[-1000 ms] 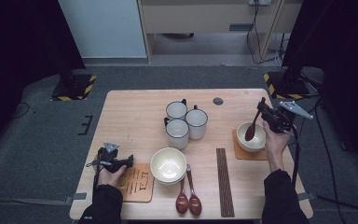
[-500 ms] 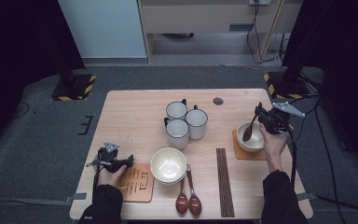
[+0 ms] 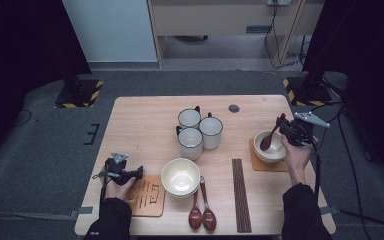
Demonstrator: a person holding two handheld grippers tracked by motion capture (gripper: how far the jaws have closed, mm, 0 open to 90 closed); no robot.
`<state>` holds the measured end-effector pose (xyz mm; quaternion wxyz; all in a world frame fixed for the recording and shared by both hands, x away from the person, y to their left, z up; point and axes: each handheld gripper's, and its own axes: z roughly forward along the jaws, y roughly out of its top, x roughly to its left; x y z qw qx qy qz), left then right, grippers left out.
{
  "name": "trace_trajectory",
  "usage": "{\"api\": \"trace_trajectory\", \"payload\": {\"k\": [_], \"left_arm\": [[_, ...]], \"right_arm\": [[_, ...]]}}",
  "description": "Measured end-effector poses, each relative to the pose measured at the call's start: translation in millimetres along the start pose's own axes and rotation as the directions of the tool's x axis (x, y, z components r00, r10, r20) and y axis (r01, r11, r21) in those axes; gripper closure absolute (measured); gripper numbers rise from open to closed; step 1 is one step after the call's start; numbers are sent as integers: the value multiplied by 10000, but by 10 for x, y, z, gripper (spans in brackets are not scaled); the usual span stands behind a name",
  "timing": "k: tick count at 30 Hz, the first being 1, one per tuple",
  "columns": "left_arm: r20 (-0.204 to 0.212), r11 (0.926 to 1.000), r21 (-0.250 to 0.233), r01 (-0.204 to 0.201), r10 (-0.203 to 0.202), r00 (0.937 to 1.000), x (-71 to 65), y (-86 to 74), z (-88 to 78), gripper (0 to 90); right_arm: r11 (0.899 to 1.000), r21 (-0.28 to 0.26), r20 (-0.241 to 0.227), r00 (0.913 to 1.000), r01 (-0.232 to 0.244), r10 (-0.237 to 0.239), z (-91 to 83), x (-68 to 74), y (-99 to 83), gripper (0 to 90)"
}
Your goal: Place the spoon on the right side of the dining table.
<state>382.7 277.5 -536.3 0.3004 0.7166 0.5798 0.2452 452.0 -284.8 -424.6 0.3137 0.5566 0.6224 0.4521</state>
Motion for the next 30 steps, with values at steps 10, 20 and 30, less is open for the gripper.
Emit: {"api": "trace_trajectory", "payload": {"k": [10,20,30], "left_arm": [[-1,10000,0,-2,2,10000,0,0,0,75],[-2,10000,1,-1,1,10000,0,0,0,75],[-2,10000,-1,-2,2,10000,0,0,0,75]], "right_arm": [[9974,425,492,9969,587,-608,36,10,-62,734],[9908,930,715,9919,985,-1054,85,20,-125,658],[9903,1183,931,9921,726,-839,104,-92,-201,633]]}}
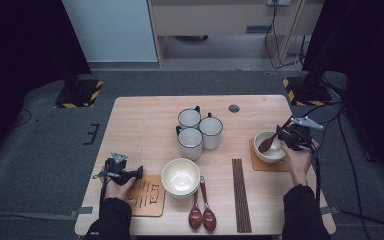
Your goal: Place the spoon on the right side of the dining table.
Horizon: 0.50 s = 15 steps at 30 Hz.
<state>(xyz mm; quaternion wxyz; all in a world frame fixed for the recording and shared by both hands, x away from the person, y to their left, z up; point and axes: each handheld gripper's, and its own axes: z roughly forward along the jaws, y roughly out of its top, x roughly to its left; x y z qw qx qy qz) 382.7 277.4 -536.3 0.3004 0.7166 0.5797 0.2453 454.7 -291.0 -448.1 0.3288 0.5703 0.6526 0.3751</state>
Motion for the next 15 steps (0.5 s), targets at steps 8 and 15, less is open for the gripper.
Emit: {"api": "trace_trajectory", "payload": {"k": [8,15], "left_arm": [[-1,10000,1,0,0,10000,0,0,0,75],[1,10000,2,-1,1,10000,0,0,0,75]], "right_arm": [[9996,277,69,9999,-110,108,19,-74,-64,598],[9984,491,140,9996,-268,262,21,-160,-138,568]]}}
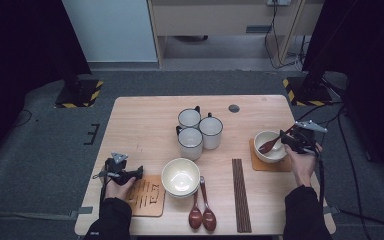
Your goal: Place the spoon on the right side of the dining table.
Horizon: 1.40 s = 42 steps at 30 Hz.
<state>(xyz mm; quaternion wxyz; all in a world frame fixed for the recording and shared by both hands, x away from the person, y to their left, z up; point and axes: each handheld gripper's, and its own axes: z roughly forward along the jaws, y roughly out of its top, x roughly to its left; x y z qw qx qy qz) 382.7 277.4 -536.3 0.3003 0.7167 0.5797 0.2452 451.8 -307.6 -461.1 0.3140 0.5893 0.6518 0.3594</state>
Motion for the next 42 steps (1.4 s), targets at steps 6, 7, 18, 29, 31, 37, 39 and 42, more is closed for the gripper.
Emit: {"api": "trace_trajectory", "payload": {"k": [6,7,18,29,31,37,39,42], "left_arm": [[-3,10000,-1,2,-2,10000,-1,0,0,75],[-4,10000,-1,1,-1,10000,-1,0,0,75],[-4,10000,1,-1,1,10000,-1,0,0,75],[-3,10000,0,1,-1,10000,-1,0,0,75],[-1,10000,-2,2,-2,10000,0,0,0,75],[-1,10000,0,1,-1,10000,0,0,0,75],[-2,10000,-2,3,-3,10000,0,0,0,75],[0,10000,-2,2,-2,10000,0,0,0,75]], "right_arm": [[9998,152,-92,9999,139,-138,-5,-16,-32,517],[9998,170,-95,9999,135,-134,-6,-21,-40,510],[9992,399,-109,9999,-12,17,-33,-99,-136,426],[9988,484,-87,10000,26,-21,-86,-110,-209,339],[9985,547,-139,9999,-20,27,-95,-121,-232,321],[9982,604,-226,9997,-24,37,-131,-133,-266,306],[9983,579,-285,9996,-68,85,-155,-146,-282,300],[9980,620,-334,9994,-112,133,-167,-156,-292,292]]}}
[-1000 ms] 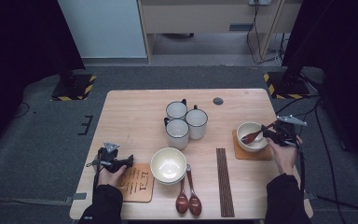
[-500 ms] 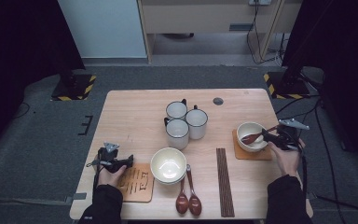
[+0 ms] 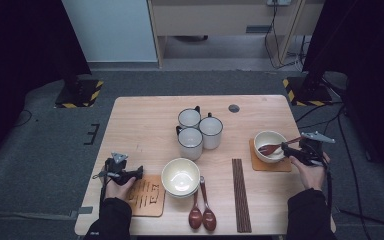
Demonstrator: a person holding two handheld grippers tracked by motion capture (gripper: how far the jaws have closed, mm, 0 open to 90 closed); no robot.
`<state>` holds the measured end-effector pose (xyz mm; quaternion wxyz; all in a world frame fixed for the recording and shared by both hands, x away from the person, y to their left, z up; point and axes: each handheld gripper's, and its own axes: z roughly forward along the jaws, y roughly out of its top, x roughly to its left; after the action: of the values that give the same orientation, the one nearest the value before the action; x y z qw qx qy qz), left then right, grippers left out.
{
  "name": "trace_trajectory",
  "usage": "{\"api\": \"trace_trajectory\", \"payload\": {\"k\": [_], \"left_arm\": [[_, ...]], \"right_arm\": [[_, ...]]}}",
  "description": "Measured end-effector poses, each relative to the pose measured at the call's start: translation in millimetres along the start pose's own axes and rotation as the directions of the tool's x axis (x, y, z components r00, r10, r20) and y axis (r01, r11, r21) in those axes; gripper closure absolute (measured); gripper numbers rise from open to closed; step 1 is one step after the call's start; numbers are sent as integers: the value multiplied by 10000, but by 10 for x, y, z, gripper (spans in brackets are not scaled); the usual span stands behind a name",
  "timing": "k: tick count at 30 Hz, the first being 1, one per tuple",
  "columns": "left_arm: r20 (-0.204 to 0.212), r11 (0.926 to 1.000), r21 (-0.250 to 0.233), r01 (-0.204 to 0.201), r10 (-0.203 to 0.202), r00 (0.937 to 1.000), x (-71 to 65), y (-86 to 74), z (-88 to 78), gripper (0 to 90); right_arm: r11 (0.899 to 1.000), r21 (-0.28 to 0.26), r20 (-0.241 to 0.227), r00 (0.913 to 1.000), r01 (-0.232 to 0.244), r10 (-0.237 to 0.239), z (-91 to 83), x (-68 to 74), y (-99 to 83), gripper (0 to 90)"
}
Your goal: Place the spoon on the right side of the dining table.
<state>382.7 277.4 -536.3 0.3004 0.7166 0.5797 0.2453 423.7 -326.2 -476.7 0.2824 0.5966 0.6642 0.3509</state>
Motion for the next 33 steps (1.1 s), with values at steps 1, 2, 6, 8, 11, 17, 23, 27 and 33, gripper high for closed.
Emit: {"api": "trace_trajectory", "payload": {"k": [1,2,6,8,11,17,23,27,33], "left_arm": [[-1,10000,0,3,-3,10000,0,0,0,75],[-1,10000,0,3,-3,10000,0,0,0,75],[1,10000,1,4,-4,10000,0,0,0,75],[0,10000,0,3,-3,10000,0,0,0,75],[0,10000,0,2,-2,10000,0,0,0,75],[1,10000,1,2,-2,10000,1,0,0,75],[4,10000,0,2,-2,10000,0,0,1,73],[13,10000,9,-9,9,10000,0,0,2,70],[18,10000,17,-21,21,10000,-1,1,2,67]], "right_arm": [[10000,-12,-20,10000,-49,49,-2,-1,-6,289],[10000,-1,-26,10000,-57,57,-8,-2,-12,286],[9999,-67,-61,9999,-88,88,-48,2,-30,277],[9999,-105,-70,10000,-66,66,-75,9,-40,276],[9998,-189,-139,9999,-68,66,-115,31,-50,276],[9991,-408,-293,9995,105,-117,-220,73,-24,277],[9978,-637,-349,9992,195,-218,-260,121,55,266],[9978,-653,-513,9985,133,-167,-245,118,107,255],[9986,-535,-569,9984,41,-72,-169,62,176,242]]}}
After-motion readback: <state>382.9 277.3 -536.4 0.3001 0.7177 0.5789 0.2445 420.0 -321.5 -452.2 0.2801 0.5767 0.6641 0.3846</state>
